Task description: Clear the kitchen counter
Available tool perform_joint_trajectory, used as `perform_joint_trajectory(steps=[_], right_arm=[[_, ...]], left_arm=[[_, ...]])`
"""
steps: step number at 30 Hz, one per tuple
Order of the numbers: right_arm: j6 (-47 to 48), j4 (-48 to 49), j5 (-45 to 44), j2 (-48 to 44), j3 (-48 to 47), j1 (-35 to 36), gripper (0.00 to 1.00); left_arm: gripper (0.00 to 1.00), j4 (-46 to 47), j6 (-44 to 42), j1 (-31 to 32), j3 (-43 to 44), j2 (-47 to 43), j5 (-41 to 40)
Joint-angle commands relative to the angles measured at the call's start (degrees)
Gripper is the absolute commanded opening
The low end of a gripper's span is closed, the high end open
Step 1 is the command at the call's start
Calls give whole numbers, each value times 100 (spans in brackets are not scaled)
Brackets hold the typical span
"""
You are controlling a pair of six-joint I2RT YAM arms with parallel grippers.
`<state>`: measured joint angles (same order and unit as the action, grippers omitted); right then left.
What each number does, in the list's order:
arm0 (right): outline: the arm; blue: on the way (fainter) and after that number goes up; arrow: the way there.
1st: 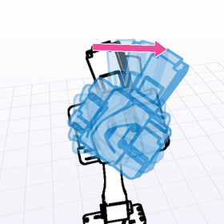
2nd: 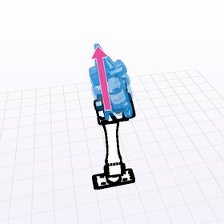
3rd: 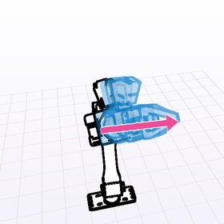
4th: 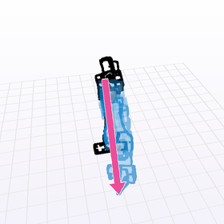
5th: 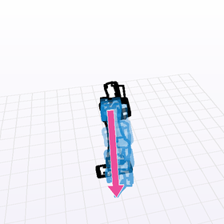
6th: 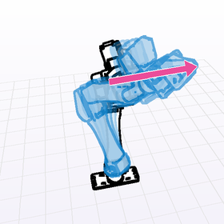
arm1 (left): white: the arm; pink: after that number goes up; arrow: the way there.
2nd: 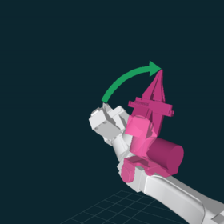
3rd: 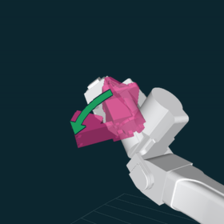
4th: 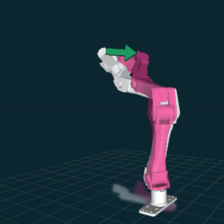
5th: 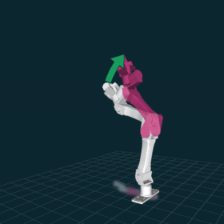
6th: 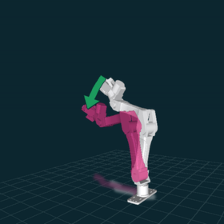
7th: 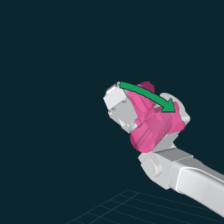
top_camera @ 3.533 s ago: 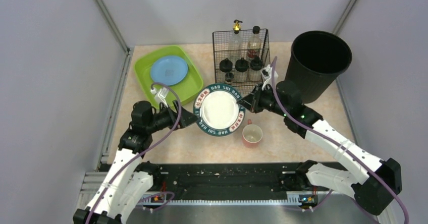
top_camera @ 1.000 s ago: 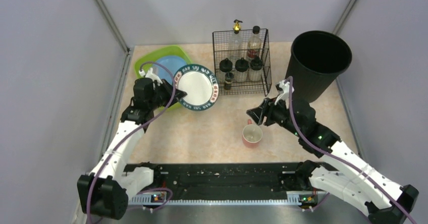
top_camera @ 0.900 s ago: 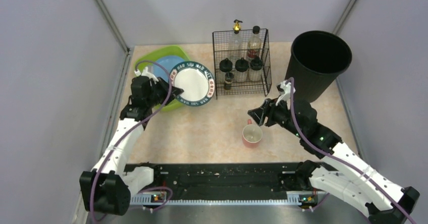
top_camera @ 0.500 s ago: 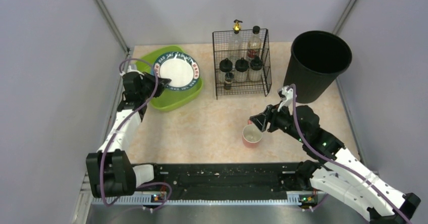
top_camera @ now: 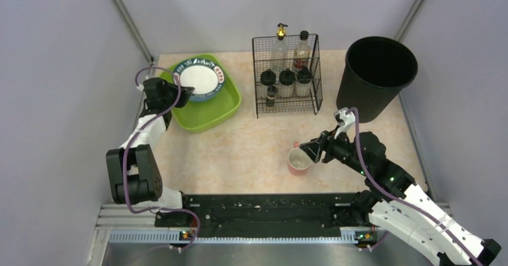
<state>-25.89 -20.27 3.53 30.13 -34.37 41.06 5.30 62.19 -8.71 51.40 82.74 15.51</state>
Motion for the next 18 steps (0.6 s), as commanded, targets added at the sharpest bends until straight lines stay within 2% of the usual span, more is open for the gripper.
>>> perform_joint_trajectory(steps=[1, 9, 18], right_arm=[[96, 32, 75, -149, 76, 51, 54], [68, 23, 165, -183, 147, 54, 54], [72, 23, 106, -211, 249, 54, 54]], left_arm=[[0, 672, 134, -128, 522, 309, -168], [0, 532, 191, -137, 1149, 1297, 10], [0, 1023, 458, -140, 1161, 1982, -70]])
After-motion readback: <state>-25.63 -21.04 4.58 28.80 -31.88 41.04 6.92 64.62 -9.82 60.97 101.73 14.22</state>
